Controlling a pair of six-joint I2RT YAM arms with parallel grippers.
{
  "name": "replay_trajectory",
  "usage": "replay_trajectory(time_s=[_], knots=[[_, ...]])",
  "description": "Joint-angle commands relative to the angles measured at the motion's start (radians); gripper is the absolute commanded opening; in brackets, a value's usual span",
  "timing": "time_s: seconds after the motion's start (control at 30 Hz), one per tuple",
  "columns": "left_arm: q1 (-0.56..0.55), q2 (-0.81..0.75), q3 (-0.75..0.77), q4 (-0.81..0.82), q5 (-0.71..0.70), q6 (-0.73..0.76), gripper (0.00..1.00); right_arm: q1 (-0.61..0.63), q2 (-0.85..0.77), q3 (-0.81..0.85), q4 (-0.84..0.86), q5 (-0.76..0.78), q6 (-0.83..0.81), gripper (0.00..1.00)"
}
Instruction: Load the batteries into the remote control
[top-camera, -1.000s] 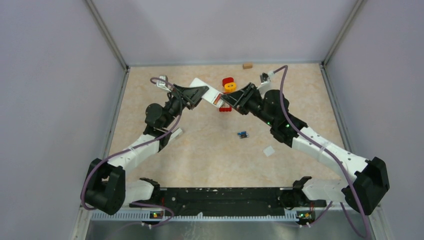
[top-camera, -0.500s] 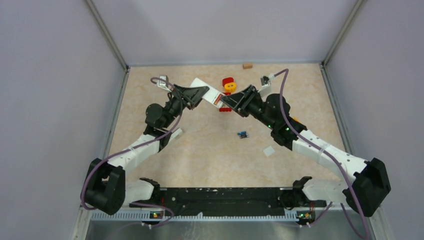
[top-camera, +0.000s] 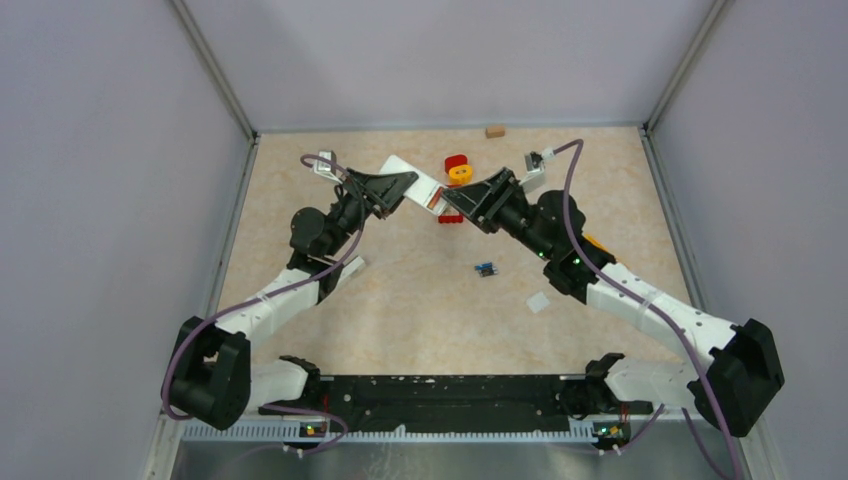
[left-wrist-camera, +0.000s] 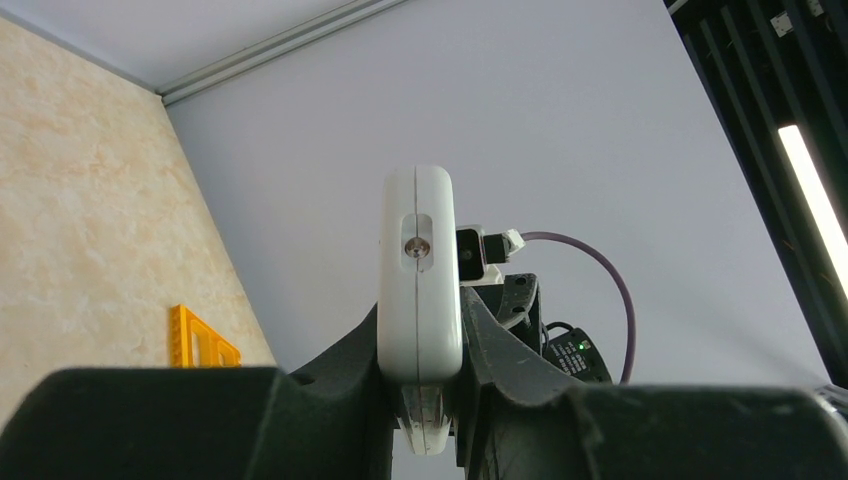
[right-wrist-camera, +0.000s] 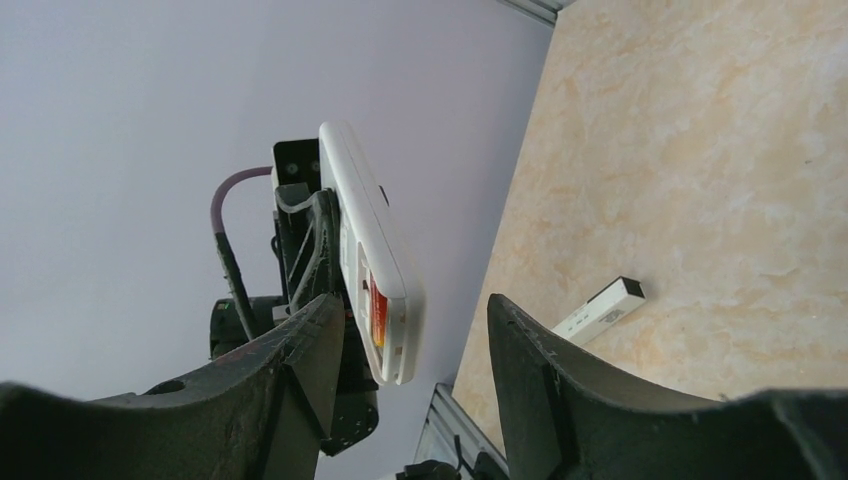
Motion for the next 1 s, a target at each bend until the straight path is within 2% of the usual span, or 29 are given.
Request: replay_trajectory(time_s=[0.0, 0.27, 0.63, 0.97], knots=[[-0.003, -0.004, 0.022, 0.077, 0.013, -0.005, 0.00, -0.005, -0.001, 0.015, 0.067, -0.015, -0.001, 0.56], [0.008, -0.031, 0.014, 0.070, 0.023, 0.007, 0.00, -0.005, 0.033, 0.062, 0.037, -0.023, -0.031, 0.55], [0.009, -0.023, 0.012, 0.121, 0.046, -0.015, 0.00, -0.007, 0.042, 0.043, 0.038, -0.001, -0.062, 0.53], [0.008, -0.006, 0.018, 0.216, 0.087, -0.040, 0.00, -0.007, 0.068, 0.058, -0.006, 0.012, -0.071, 0.36]])
